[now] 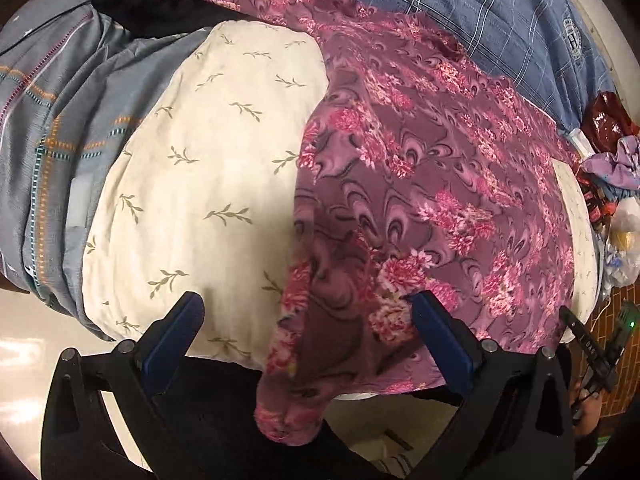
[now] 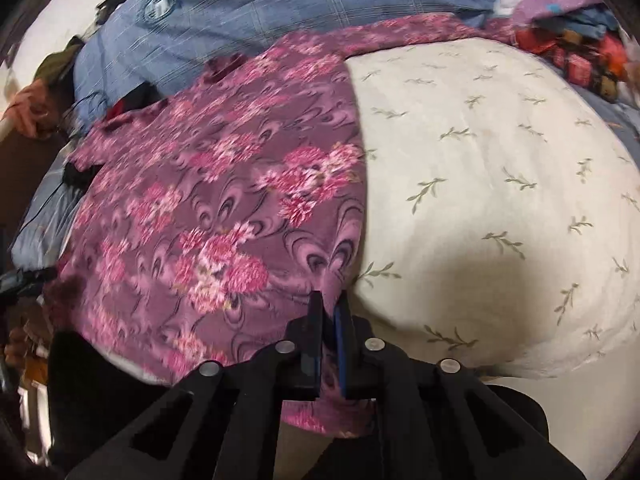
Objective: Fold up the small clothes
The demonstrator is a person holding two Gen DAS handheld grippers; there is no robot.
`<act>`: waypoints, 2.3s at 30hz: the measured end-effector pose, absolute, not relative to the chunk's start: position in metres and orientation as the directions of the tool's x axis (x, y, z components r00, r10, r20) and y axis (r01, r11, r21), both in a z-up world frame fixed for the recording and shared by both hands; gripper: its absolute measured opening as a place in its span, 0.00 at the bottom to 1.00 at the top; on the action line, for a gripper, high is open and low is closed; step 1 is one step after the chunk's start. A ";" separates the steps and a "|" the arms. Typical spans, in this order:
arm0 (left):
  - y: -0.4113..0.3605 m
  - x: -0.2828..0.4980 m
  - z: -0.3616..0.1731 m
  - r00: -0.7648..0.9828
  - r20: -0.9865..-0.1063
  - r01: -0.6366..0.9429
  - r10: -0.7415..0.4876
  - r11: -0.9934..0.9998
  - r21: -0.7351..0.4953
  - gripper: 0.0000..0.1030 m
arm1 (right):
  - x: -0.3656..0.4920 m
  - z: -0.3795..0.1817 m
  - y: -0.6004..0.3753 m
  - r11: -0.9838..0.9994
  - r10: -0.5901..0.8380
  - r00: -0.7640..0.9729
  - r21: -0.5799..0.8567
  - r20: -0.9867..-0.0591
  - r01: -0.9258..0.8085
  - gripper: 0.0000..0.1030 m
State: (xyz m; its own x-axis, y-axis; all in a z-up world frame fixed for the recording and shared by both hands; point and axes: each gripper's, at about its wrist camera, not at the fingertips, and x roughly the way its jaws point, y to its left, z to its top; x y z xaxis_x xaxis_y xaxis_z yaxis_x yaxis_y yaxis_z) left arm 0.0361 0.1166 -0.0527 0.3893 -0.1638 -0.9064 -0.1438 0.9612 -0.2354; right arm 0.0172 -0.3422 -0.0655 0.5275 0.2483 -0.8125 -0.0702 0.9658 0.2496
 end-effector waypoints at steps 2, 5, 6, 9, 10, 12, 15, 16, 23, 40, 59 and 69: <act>0.119 0.035 -0.047 0.399 -0.900 -0.141 -0.172 0.959 -0.246 1.00 | 0.016 -0.059 -0.346 0.964 0.258 0.532 0.248 -0.807 -0.092 0.04; 0.127 0.028 -0.037 0.434 -0.888 -0.136 -0.153 0.963 -0.233 1.00 | 0.009 -0.038 -0.371 0.961 0.253 0.586 0.271 -0.770 -0.059 0.04; 0.128 0.027 -0.037 0.436 -0.889 -0.141 -0.143 0.964 -0.224 1.00 | 0.007 -0.036 -0.381 0.962 0.236 0.598 0.272 -0.766 -0.031 0.04; 0.131 0.029 -0.050 0.399 -0.904 -0.155 -0.155 0.960 -0.233 1.00 | 0.012 -0.044 -0.396 0.949 0.249 0.581 0.314 -0.775 0.012 0.04; 0.129 0.030 -0.056 0.379 -0.911 -0.158 -0.165 0.958 -0.239 1.00 | 0.012 -0.048 -0.392 0.951 0.251 0.569 0.308 -0.783 0.005 0.04; 0.124 0.033 -0.063 0.361 -0.917 -0.157 -0.168 0.959 -0.237 1.00 | 0.015 -0.056 -0.382 0.955 0.252 0.539 0.297 -0.803 -0.005 0.04; 0.116 0.037 -0.057 0.383 -0.911 -0.141 -0.152 0.965 -0.220 1.00 | 0.016 -0.064 -0.376 0.956 0.249 0.517 0.295 -0.819 0.008 0.05; 0.114 0.039 -0.051 0.401 -0.904 -0.135 -0.150 0.966 -0.221 1.00 | 0.017 -0.063 -0.377 0.956 0.248 0.510 0.294 -0.824 0.011 0.10; 0.081 0.083 -0.008 0.504 -0.845 -0.061 -0.178 0.969 -0.240 1.00 | 0.036 -0.016 -0.381 0.942 0.272 0.600 0.335 -0.753 -0.007 0.16; 0.027 0.246 -0.027 0.571 -0.818 -0.116 -0.072 0.979 -0.167 1.00 | 0.299 -0.004 -0.337 0.924 0.317 0.602 0.381 -0.733 -0.022 0.36; 0.027 0.260 -0.029 0.688 -0.724 -0.165 0.051 0.982 -0.087 1.00 | 0.312 -0.032 -0.418 0.839 0.182 0.716 0.486 -0.674 0.245 0.03; 0.036 0.272 -0.046 0.635 -0.772 -0.186 0.038 0.977 -0.105 1.00 | 0.282 -0.004 -0.419 0.891 0.014 0.733 0.341 -0.681 0.300 0.16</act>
